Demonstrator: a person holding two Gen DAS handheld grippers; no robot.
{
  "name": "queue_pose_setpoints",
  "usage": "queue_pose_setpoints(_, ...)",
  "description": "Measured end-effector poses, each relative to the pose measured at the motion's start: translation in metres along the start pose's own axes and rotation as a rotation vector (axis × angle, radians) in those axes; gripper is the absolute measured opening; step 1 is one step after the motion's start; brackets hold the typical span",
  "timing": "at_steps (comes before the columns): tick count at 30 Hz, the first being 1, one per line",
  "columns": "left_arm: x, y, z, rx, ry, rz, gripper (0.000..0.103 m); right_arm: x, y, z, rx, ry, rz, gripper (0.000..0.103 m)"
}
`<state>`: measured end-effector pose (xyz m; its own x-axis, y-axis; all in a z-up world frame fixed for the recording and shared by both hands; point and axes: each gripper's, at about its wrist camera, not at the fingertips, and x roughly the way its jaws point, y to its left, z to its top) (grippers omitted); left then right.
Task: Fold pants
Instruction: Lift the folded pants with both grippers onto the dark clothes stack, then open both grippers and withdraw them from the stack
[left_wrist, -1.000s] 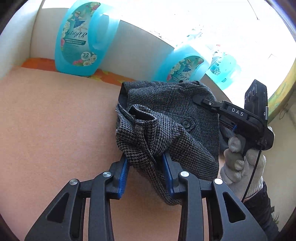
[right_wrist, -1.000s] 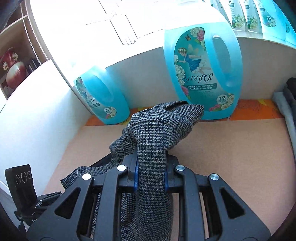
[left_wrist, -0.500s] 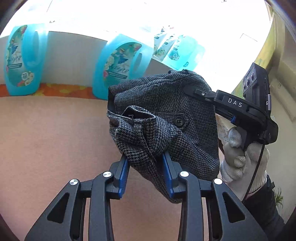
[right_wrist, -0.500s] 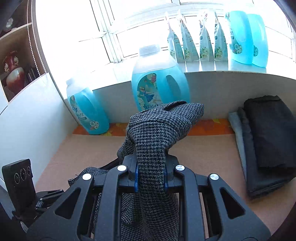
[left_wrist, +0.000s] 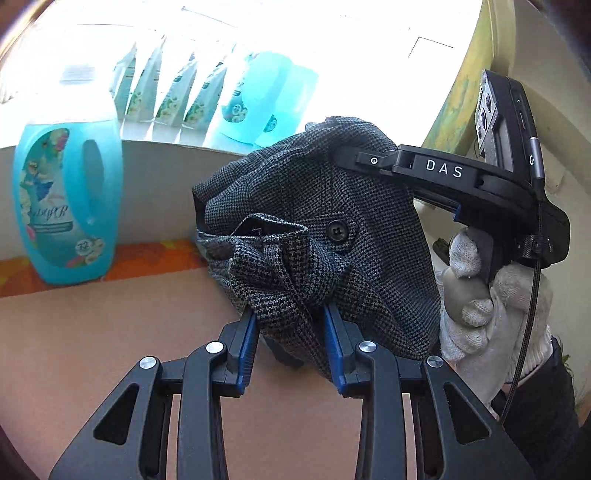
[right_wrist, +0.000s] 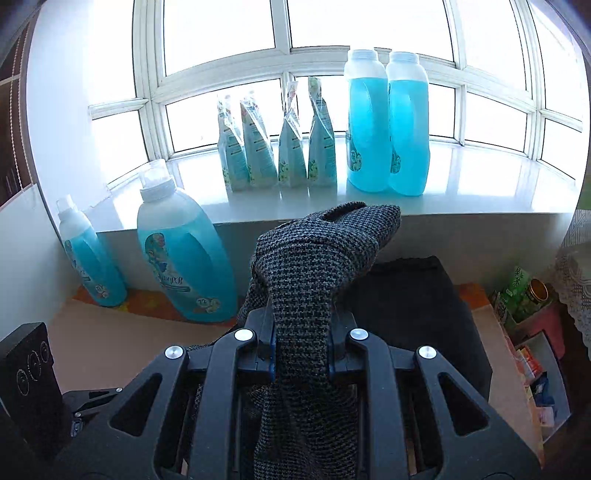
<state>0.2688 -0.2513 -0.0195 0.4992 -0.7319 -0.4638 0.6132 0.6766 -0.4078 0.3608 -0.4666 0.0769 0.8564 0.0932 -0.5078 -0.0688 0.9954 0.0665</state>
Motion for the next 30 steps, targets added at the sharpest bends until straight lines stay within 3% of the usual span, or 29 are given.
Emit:
queue_pose_setpoints(9, 0.075, -0.019, 0.032, 0.074, -0.033, -0.024, 0.031, 0.05, -0.044, 0.034, -0.09, 0.005, -0.099, 0.019)
queue_pose_setpoints(16, 0.142, -0.015, 0.019, 0.08, 0.024, -0.017, 0.031, 0.114, -0.095, 0.032, -0.115, 0.067, -0.183, 0.019)
queue_pose_setpoints(21, 0.165, -0.017, -0.009, 0.133, 0.114, 0.01, 0.033, 0.148, -0.133, 0.017, -0.093, 0.147, -0.348, 0.043)
queue_pose_setpoints(22, 0.162, -0.019, -0.013, 0.159, 0.123, 0.025, 0.035, 0.147, -0.138, 0.016, -0.084, 0.146, -0.368, 0.045)
queue_pose_setpoints(26, 0.148, -0.011, -0.022, 0.175, 0.161, 0.037, 0.04, 0.116, -0.159, 0.019, -0.019, 0.069, -0.415, 0.067)
queue_pose_setpoints(30, 0.126, -0.006, -0.012, 0.155, 0.115, 0.014, 0.04, 0.071, -0.161, 0.015, 0.072, -0.005, -0.304, 0.067)
